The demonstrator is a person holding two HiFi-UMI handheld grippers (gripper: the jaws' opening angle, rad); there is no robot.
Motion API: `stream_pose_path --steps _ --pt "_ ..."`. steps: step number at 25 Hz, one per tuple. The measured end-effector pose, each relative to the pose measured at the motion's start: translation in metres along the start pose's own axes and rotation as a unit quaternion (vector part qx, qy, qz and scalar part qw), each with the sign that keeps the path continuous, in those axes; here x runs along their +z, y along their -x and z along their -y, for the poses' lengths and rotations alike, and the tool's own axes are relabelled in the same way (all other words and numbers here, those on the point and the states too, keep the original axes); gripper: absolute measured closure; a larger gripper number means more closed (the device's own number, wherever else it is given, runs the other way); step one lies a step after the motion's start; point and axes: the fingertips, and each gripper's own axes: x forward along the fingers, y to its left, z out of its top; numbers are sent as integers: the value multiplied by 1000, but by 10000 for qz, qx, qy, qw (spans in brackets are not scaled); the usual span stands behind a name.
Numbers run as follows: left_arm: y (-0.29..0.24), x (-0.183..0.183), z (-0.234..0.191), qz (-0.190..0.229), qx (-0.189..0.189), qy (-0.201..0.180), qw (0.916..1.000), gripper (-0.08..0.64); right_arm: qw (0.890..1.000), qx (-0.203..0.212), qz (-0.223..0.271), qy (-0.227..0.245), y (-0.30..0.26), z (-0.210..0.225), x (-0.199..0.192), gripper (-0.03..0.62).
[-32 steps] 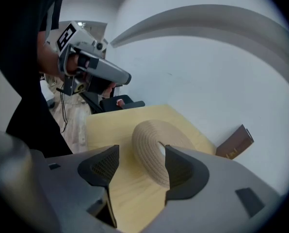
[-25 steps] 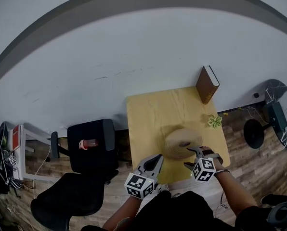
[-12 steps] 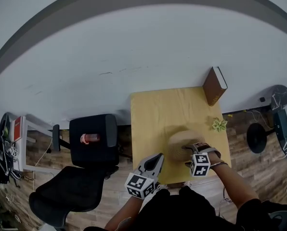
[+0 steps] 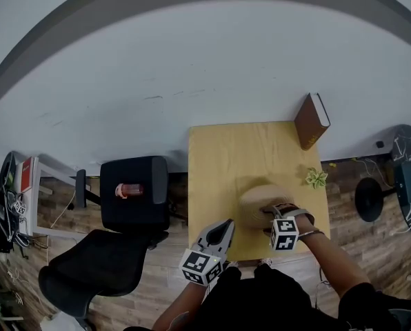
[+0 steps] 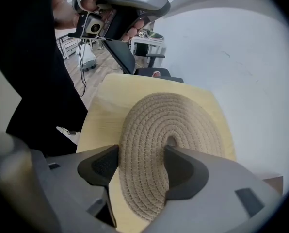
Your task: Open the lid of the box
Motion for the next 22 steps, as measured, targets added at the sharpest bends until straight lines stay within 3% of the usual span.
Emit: stream_pose_path --steps 13,22 --pt "2 1 3 79 188 -46 9998 541 9997 114 55 -218 8 -2 -1 293" --pt "-3 -2 10 37 112 -48 9999 541 9988 -200 90 -444 38 -7 -10 291"
